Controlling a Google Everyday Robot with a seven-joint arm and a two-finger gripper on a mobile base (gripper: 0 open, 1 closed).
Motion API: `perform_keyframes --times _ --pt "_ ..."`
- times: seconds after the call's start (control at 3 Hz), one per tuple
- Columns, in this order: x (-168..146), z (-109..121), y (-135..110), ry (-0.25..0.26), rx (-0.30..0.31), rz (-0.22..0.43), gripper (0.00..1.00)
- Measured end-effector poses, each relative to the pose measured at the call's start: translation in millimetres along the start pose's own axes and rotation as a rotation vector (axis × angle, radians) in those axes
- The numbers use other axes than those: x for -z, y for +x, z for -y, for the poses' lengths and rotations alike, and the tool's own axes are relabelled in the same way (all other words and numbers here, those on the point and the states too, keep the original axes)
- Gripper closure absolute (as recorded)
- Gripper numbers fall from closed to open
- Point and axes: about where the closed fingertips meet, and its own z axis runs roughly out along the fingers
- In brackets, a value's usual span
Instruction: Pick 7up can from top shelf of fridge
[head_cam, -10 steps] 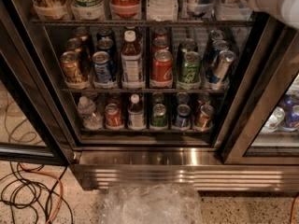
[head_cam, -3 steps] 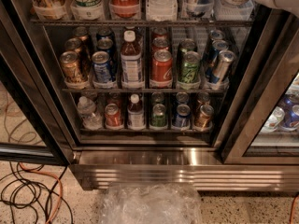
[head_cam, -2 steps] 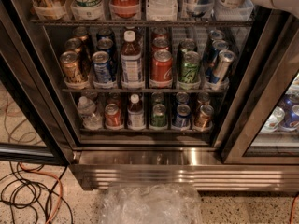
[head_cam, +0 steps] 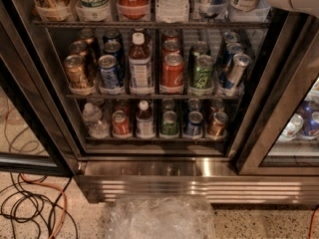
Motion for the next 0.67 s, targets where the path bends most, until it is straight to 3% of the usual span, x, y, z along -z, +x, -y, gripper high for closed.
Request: perform_keyframes --times 0.67 --pt "14.1 -9.4 4.2 0.006 -0.021 0.021 1.0"
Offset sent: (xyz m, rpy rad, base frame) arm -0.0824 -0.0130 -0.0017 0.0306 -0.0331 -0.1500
